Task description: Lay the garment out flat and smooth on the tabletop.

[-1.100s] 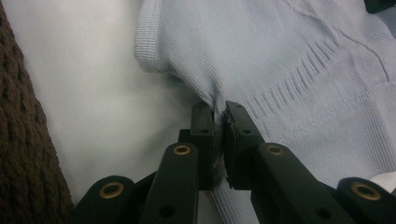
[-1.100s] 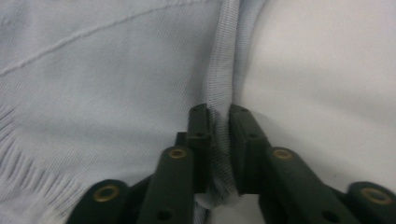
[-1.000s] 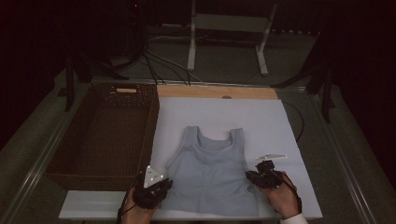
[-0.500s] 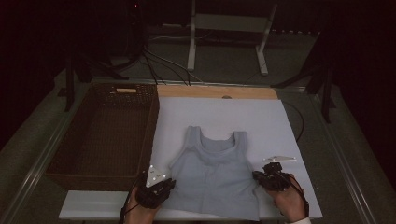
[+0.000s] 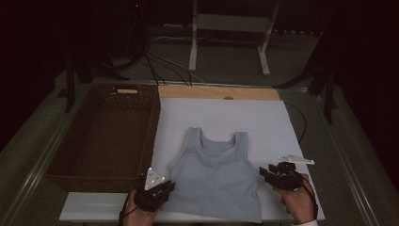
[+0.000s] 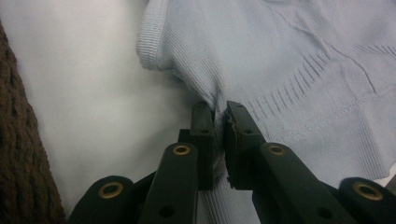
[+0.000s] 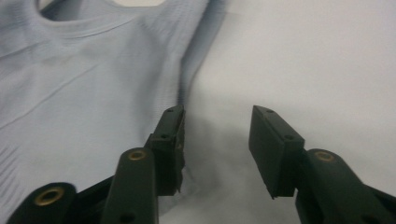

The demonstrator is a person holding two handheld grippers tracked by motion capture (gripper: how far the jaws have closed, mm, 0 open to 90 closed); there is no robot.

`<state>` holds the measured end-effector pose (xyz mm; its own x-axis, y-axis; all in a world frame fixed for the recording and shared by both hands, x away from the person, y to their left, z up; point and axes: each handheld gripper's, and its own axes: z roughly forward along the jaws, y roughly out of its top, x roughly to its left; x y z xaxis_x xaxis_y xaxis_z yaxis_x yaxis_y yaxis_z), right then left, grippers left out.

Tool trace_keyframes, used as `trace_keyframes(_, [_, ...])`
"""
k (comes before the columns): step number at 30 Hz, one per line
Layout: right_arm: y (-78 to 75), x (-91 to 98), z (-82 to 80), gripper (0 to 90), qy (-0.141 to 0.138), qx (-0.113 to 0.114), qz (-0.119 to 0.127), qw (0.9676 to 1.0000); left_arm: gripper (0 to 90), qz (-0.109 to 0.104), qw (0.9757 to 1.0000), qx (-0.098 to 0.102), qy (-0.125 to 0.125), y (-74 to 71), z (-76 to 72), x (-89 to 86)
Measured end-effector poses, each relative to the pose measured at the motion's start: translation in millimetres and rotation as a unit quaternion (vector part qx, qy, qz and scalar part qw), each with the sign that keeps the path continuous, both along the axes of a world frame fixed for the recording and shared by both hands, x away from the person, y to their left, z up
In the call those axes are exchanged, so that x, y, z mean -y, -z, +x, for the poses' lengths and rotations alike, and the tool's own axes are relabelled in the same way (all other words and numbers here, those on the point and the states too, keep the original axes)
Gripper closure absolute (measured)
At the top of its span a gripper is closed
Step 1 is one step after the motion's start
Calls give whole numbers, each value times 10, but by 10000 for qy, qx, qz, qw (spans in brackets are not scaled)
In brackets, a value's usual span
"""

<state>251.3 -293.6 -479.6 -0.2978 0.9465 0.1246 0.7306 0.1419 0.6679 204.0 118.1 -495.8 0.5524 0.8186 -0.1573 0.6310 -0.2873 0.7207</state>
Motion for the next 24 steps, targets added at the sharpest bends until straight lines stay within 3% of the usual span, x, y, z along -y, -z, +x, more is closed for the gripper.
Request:
trace_keyframes(10, [184, -237, 85, 570, -331, -312, -291, 9985, 834, -5, 10000, 6, 6, 0, 0, 1])
trace_keyframes(19, [268, -279, 103, 624, -377, -499, -434, 9971, 834, -2, 10000, -8, 27, 8, 3, 17])
trace_keyframes(24, [261, -342, 78, 814, -531, -561, -445, 9960, 835, 4, 10000, -11, 28, 15, 9, 28])
